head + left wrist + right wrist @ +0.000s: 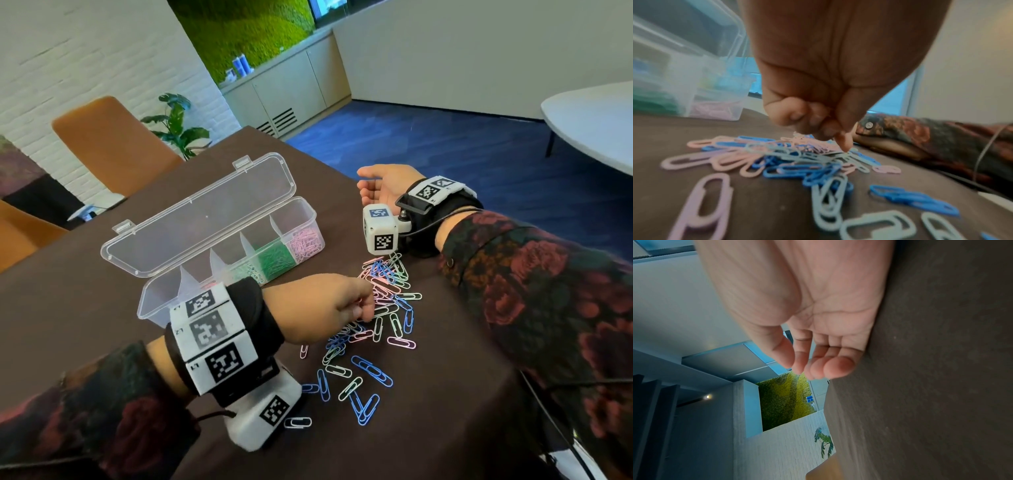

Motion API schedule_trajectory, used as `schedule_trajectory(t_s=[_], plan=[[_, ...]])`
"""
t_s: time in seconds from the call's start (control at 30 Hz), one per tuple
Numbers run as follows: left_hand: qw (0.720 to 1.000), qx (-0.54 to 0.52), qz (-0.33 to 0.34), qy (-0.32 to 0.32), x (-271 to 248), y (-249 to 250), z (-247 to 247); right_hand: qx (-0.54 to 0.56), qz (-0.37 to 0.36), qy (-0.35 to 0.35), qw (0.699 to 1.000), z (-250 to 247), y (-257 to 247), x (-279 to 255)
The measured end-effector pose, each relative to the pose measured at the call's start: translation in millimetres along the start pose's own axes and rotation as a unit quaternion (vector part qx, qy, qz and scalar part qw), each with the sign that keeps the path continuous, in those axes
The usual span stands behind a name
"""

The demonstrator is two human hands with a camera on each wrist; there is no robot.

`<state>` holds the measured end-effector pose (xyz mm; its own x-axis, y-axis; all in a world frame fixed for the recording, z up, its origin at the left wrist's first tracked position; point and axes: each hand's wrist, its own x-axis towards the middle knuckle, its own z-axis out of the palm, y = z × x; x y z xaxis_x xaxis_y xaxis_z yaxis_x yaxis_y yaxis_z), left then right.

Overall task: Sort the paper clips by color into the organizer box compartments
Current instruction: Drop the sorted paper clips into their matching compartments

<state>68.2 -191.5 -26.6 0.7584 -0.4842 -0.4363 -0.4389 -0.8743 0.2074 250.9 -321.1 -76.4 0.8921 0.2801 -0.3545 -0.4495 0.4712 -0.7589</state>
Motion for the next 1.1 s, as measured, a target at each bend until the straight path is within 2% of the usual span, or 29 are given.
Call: schedule_trajectory(t_s=[0.23,0.43,0.53,0.6,0.63,0.67,0.73,0.83,0.9,0.93,1.0,1.07,1.1], plan=[[0.998,0.064,-0.025,0.008,-3.6,4.8,12.0,-0.002,0.002,-0.001,1.0,0.3,-0.1,-0.1],[0.996,0.08,-0.005,0.04,1.2,2.3,16.9,0.002,0.001,-0.007,1.0,-0.5,0.5,0.0],[0.999,0.014,0.015,0.049,-0.7,-1.7,14.0,0.001,0.003,-0.005,1.0,-0.3,0.2,-0.4],[0.989,-0.134,0.016,0.057,-5.8,-5.8,12.1,0.001,0.003,-0.005,1.0,-0.2,0.2,-0.4],[0.967,-0.247,0.018,0.068,-9.3,-8.5,10.8,0.0,0.004,-0.005,1.0,-0.2,0.1,-0.4],[0.929,-0.36,0.015,0.087,-12.8,-12.3,9.6,-0.003,0.005,-0.005,1.0,-0.1,0.2,-0.5],[0.822,-0.554,0.0,0.132,-18.1,-23.0,8.8,-0.007,0.004,-0.004,1.0,0.2,0.1,-0.9],[0.676,-0.712,-0.012,0.19,-22.1,-42.3,11.9,-0.004,0.0,-0.003,1.0,0.3,-0.7,-1.7],[0.603,-0.768,-0.02,0.214,-23.4,-51.5,17.3,-0.005,-0.001,-0.005,1.0,-0.1,-0.7,-2.0],[0.582,-0.781,-0.036,0.223,-23.8,-53.8,19.6,-0.006,-0.001,-0.007,1.0,-0.6,-0.4,-1.8],[0.578,-0.78,-0.068,0.23,-24.9,-54.8,22.2,-0.008,-0.003,-0.011,1.0,-1.6,0.2,-0.8],[0.609,-0.757,-0.077,0.224,-26.3,-55.4,23.0,-0.01,-0.002,-0.016,1.0,-2.3,0.4,0.4],[0.637,-0.735,-0.077,0.221,-26.6,-55.7,23.2,-0.014,0.0,-0.018,1.0,-2.6,0.3,0.7]])
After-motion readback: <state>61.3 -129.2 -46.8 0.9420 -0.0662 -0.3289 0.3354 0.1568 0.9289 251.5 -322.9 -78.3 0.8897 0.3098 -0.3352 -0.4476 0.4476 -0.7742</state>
